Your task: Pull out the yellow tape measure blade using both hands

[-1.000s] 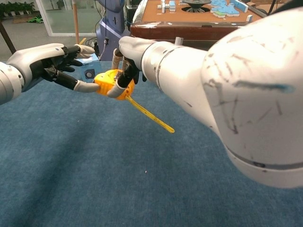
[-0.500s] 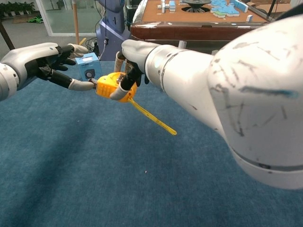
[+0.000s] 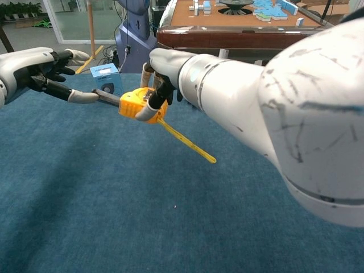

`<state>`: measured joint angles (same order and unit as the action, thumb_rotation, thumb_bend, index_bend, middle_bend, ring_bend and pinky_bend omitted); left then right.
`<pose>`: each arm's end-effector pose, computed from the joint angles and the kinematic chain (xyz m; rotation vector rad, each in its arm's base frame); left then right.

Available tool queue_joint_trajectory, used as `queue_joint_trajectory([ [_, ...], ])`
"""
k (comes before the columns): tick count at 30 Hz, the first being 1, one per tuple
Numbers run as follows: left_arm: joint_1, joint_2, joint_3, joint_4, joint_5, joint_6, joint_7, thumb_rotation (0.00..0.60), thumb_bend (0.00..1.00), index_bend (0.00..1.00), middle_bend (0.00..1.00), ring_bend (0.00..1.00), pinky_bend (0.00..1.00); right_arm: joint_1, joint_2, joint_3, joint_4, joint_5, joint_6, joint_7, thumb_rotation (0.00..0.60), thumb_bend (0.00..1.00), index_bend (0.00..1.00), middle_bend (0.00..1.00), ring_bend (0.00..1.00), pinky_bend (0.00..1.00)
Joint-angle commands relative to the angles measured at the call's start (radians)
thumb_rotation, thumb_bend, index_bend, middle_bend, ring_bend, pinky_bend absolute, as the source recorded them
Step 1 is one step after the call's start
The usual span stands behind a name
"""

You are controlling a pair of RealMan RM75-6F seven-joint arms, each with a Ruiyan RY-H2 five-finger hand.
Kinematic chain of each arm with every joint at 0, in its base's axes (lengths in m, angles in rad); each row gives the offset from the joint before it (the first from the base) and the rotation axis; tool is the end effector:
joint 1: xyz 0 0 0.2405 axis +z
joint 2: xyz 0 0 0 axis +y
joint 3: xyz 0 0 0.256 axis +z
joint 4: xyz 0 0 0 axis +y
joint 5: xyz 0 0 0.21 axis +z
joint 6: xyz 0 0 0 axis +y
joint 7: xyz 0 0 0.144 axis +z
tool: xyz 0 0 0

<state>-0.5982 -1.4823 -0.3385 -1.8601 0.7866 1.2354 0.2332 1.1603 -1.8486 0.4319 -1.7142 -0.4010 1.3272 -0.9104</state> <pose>-0.1402 0.3156 0.0391 -1.2602 -1.4880 -1.1888 0.0352 -0.3167 -0.0607 1.7901 -1.1069 0.9049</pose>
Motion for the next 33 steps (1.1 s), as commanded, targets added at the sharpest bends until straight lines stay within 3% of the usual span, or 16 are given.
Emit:
queue_joint_trajectory([
  [1, 0.001, 0.005, 0.002, 0.0, -0.004, -0.003, 0.0, 0.6, 0.19, 0.0, 0.0, 0.0, 0.0, 0.0, 0.0, 0.0, 0.0, 0.0, -0.001, 0.0, 0.6, 0.58, 0.56, 0.56, 0.45, 0.37],
  [9, 0.008, 0.013, 0.0, 0.006, -0.01, -0.006, -0.017, 0.6, 0.2, 0.02, 0.0, 0.0, 0.0, -0.003, 0.0, -0.003, 0.008, 0.007, -0.002, -0.002, 0.6, 0.58, 0.56, 0.56, 0.46, 0.37],
  [14, 0.015, 0.005, -0.004, 0.017, 0.009, 0.001, -0.046, 0.6, 0.25, 0.21, 0.0, 0.0, 0.0, -0.005, -0.001, -0.006, 0.017, 0.01, -0.006, -0.002, 0.6, 0.58, 0.56, 0.56, 0.46, 0.37],
  [25, 0.015, 0.003, -0.008, 0.022, 0.008, -0.006, -0.059, 0.6, 0.35, 0.45, 0.0, 0.0, 0.0, -0.005, 0.0, -0.002, 0.025, 0.019, -0.013, -0.004, 0.6, 0.58, 0.56, 0.56, 0.46, 0.37],
  [33, 0.014, 0.009, -0.006, 0.019, -0.003, -0.019, -0.06, 0.6, 0.38, 0.53, 0.0, 0.0, 0.0, -0.008, 0.009, 0.004, 0.023, 0.028, -0.017, -0.003, 0.6, 0.58, 0.56, 0.56, 0.46, 0.37],
])
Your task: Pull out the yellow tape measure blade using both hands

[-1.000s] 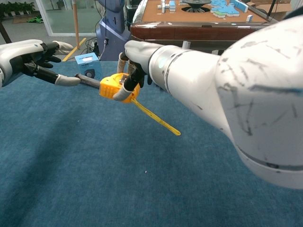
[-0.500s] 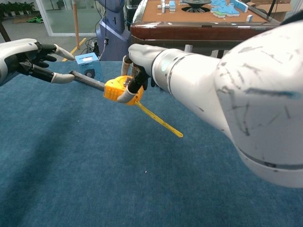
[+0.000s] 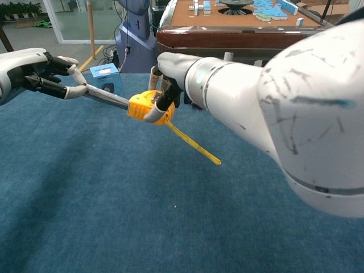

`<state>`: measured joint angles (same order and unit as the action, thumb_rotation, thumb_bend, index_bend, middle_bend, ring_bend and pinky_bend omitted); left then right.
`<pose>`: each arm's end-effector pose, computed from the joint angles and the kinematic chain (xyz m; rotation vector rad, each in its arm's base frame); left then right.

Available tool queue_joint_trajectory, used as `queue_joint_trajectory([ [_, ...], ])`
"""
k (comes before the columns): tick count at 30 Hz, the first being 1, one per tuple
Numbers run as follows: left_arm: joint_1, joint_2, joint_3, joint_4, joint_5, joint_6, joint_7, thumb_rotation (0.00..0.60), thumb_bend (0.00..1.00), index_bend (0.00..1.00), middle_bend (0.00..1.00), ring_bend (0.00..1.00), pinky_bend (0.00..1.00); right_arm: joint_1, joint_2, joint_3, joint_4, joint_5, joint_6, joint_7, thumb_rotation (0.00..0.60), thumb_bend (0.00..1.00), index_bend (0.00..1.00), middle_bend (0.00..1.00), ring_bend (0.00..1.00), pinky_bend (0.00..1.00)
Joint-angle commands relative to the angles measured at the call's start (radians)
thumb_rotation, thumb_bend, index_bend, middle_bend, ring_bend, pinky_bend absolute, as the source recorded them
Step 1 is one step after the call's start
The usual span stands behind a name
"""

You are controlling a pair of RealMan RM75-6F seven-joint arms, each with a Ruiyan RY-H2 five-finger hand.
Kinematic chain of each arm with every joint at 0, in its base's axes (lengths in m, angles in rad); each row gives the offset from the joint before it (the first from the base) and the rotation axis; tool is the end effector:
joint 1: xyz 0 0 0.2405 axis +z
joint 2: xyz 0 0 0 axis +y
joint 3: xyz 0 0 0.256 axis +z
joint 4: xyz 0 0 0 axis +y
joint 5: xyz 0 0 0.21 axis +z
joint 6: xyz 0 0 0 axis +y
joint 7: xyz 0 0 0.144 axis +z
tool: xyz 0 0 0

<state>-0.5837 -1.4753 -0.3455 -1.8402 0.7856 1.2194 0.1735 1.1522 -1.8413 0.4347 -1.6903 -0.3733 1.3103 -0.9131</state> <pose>-0.1488 0.3180 0.0412 -1.2123 -1.5265 -1.2087 0.0266 -0.3235 -0.0617 1.7741 -1.1227 0.8684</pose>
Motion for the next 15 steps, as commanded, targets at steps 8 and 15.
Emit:
queue_joint_trajectory([
  [8, 0.003, 0.008, 0.0, -0.005, 0.006, -0.012, -0.021, 0.6, 0.38, 0.58, 0.02, 0.0, 0.0, -0.003, 0.018, 0.001, -0.011, 0.018, -0.005, -0.009, 0.6, 0.58, 0.56, 0.56, 0.46, 0.37],
  [15, 0.03, 0.021, 0.02, 0.013, 0.068, -0.005, -0.066, 0.6, 0.38, 0.57, 0.03, 0.0, 0.0, -0.03, 0.073, -0.028, -0.053, 0.006, -0.01, -0.009, 0.6, 0.58, 0.57, 0.56, 0.46, 0.37],
])
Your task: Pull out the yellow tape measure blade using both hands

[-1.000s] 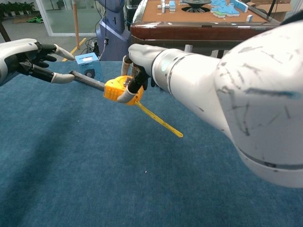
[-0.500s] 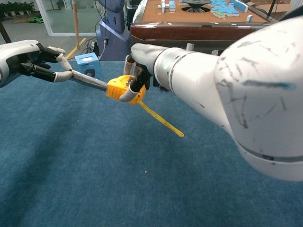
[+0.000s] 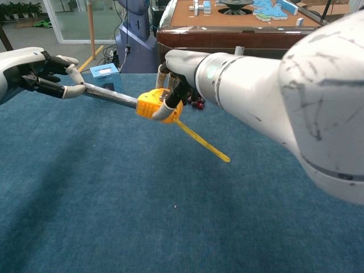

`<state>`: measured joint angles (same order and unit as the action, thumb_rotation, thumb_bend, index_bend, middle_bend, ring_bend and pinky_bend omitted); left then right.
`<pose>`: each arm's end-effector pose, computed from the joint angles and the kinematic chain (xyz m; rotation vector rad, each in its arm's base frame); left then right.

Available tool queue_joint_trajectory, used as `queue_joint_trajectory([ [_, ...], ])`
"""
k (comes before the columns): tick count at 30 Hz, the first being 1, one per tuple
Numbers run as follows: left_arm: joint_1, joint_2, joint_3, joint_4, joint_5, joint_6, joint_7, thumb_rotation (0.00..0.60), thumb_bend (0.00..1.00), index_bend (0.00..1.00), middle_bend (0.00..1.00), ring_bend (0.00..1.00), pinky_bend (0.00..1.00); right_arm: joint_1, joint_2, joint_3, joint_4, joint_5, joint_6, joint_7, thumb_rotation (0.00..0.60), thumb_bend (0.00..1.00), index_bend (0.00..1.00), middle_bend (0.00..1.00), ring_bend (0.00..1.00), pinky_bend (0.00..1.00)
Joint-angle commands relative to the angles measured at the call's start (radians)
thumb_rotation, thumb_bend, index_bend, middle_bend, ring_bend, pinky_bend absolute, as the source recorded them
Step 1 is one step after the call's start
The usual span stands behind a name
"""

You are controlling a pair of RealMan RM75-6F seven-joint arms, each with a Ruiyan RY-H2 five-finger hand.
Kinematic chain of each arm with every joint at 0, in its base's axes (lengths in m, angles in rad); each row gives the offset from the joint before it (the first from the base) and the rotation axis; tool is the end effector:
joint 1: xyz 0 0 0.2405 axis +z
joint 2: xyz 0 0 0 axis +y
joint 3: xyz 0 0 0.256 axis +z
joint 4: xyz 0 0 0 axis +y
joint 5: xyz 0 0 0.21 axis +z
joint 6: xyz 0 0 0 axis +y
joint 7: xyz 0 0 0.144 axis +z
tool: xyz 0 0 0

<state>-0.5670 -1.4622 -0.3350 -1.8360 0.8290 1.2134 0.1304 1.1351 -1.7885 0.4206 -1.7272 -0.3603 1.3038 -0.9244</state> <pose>-0.1529 0.3160 0.0446 -1.2124 -1.5233 -1.2365 0.0165 -0.3271 -0.0510 1.7779 -1.1045 0.8405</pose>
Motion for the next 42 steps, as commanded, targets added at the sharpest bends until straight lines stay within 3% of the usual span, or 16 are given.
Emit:
queue_joint_trajectory([
  [1, 0.019, 0.013, 0.013, 0.012, 0.037, -0.003, -0.037, 0.6, 0.38, 0.57, 0.03, 0.0, 0.0, -0.02, 0.03, -0.021, -0.023, -0.014, -0.006, 0.007, 0.6, 0.58, 0.57, 0.56, 0.46, 0.37],
  [8, 0.066, 0.038, 0.043, 0.047, 0.143, -0.004, -0.143, 0.6, 0.38, 0.55, 0.03, 0.0, 0.0, -0.088, 0.119, -0.091, -0.087, -0.057, -0.052, 0.062, 0.6, 0.58, 0.57, 0.57, 0.46, 0.37],
  [16, 0.117, 0.059, 0.074, 0.082, 0.262, 0.02, -0.251, 0.6, 0.38, 0.54, 0.03, 0.0, 0.0, -0.181, 0.223, -0.19, -0.155, -0.184, -0.071, 0.153, 0.6, 0.58, 0.57, 0.57, 0.47, 0.37],
  [30, 0.201, 0.125, 0.127, 0.069, 0.35, 0.066, -0.314, 0.6, 0.38, 0.53, 0.03, 0.0, 0.0, -0.343, 0.377, -0.345, -0.219, -0.398, -0.077, 0.306, 0.6, 0.58, 0.58, 0.57, 0.47, 0.37],
  [42, 0.233, 0.123, 0.134, 0.071, 0.375, 0.093, -0.325, 0.6, 0.38, 0.53, 0.03, 0.0, 0.0, -0.398, 0.422, -0.371, -0.218, -0.46, -0.098, 0.348, 0.6, 0.58, 0.58, 0.58, 0.47, 0.37],
])
